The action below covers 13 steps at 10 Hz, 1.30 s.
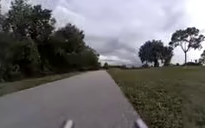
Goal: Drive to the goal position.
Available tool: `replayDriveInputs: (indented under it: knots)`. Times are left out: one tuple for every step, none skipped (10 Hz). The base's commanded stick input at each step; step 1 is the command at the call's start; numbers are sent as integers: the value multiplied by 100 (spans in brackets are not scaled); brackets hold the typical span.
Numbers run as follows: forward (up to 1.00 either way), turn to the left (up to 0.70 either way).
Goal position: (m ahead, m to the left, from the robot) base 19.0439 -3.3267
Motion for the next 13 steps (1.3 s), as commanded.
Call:
replayDriveInputs:
  knots:
    - [85,34]
    - [85,34]
    - [85,34]
    - [85,27]
    - [85,9]
    - [85,0]
    - [85,0]
    - [85,0]
    - [85,0]
    - [85,0]
    - [85,0]
    - [85,0]
    - [85,0]
